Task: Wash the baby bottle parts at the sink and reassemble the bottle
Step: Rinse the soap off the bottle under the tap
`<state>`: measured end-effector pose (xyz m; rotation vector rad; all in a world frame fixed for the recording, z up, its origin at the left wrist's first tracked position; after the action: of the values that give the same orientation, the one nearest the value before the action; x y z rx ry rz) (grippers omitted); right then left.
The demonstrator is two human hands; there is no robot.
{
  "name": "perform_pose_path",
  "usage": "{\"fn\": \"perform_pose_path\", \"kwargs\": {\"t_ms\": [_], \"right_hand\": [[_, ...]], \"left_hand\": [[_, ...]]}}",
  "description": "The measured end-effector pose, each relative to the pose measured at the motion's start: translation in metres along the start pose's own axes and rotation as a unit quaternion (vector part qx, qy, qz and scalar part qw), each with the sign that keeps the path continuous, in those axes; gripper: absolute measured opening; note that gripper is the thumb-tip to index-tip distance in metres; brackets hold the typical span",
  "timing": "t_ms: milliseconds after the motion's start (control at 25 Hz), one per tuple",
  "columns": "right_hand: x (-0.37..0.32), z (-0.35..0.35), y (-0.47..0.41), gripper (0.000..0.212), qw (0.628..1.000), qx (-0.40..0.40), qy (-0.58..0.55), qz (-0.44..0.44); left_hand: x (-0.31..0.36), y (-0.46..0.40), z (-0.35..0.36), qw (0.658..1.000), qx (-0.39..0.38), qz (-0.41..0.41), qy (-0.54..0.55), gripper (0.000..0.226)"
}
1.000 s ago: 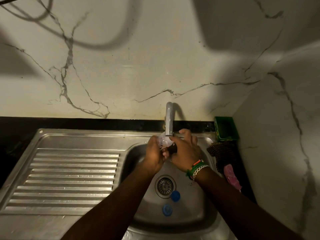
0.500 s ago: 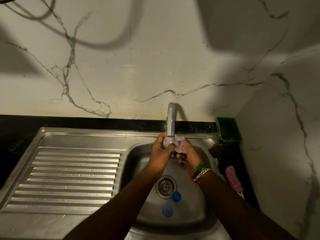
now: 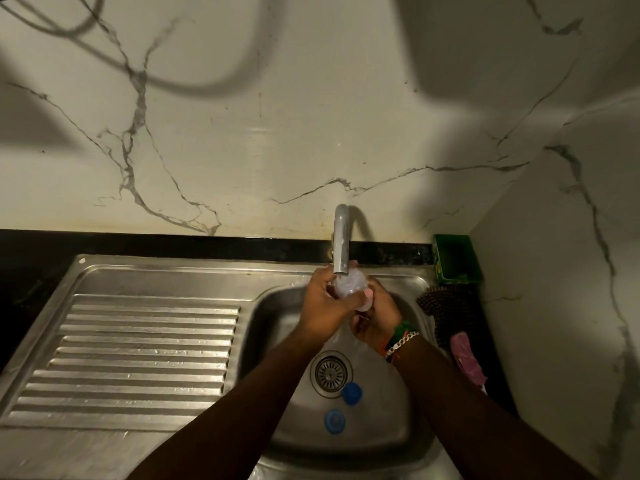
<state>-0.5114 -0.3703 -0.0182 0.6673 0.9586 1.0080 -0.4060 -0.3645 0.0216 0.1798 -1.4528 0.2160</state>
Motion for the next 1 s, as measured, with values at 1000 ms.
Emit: {"fn": "perform_pose_path", "kwargs": {"t_ms": [1000], "right_hand": [[-0.033, 0.015, 0.025, 0.026, 0.947, 0.183, 0.177, -0.198]], "left_hand": [[-0.030, 0.020, -0.011, 0.979, 0.111, -0.109, 0.131, 0.028]]}}
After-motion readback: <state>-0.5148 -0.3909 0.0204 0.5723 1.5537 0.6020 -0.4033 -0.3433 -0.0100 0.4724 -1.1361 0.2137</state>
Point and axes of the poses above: each hand's wrist, its own y-axis away from the middle knuckle, its own z-axis out of the palm, x = y × z, the point moved 9 cm from there along -y, towards the middle knuckle, and after that the axes turned 15 degrees about z, right-handed, at the moved point
